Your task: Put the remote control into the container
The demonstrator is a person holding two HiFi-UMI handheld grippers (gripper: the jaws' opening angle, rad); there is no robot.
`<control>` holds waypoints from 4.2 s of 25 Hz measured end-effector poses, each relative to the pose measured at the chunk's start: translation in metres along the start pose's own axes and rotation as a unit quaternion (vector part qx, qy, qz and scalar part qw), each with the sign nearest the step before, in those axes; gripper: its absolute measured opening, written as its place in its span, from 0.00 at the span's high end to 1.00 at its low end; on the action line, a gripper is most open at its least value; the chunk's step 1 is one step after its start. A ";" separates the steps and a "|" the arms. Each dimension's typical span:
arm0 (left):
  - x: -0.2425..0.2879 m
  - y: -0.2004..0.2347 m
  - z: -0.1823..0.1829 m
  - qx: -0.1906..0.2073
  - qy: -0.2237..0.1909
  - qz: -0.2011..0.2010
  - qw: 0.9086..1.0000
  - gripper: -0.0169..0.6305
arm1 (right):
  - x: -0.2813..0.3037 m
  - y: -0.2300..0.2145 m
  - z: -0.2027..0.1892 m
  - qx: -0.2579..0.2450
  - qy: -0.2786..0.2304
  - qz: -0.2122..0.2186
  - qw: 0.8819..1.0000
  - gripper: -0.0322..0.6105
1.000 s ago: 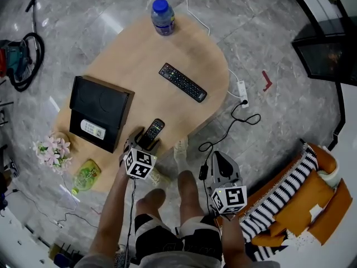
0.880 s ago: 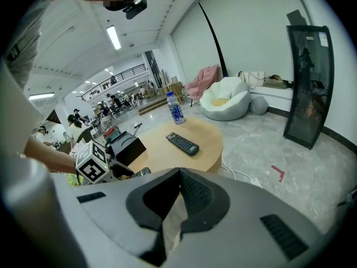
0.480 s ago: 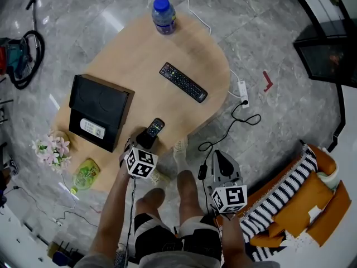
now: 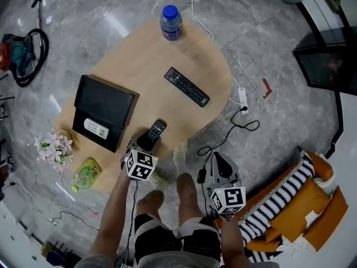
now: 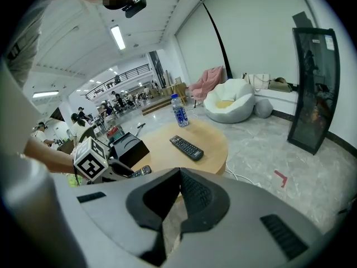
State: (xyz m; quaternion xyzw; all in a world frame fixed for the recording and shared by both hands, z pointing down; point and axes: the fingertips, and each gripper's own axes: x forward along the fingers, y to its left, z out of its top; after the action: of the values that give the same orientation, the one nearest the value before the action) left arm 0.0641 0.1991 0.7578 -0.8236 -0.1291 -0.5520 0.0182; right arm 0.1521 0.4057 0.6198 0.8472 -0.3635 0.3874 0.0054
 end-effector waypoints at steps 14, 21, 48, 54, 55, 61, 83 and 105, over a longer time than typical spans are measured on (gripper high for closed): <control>-0.078 0.038 0.032 -0.126 -0.085 0.060 0.987 0.67 | 0.024 0.021 0.038 -0.038 0.000 0.050 0.998 0.93; -0.132 0.074 0.031 -0.264 -0.140 0.124 0.946 0.67 | 0.041 0.047 0.056 -0.077 0.007 0.096 0.992 0.93; -0.160 0.211 -0.089 -0.564 -0.171 0.238 0.772 0.67 | 0.095 0.189 0.095 -0.175 0.057 0.195 0.963 0.93; -0.143 0.230 -0.102 -0.583 -0.144 0.248 0.760 0.67 | 0.112 0.202 0.096 -0.177 0.075 0.193 0.962 0.93; -0.140 0.232 -0.105 -0.584 -0.137 0.250 0.760 0.67 | 0.114 0.205 0.096 -0.177 0.077 0.193 0.962 0.93; -0.121 0.235 -0.121 -0.584 -0.083 0.248 0.768 0.67 | 0.135 0.222 0.098 -0.182 0.086 0.194 0.960 0.93; -0.099 0.236 -0.125 -0.587 -0.038 0.232 0.775 0.66 | 0.151 0.245 0.095 -0.192 0.096 0.203 0.955 0.93; -0.241 0.227 -0.054 -0.459 -0.196 0.257 0.828 0.66 | 0.127 0.268 0.138 -0.204 0.038 0.219 0.954 0.93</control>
State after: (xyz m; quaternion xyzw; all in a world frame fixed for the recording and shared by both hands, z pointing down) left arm -0.0179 -0.0756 0.5836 -0.8312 0.3546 -0.3500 -0.2467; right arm 0.1313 0.0904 0.5337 0.7124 -0.6106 0.3289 0.1069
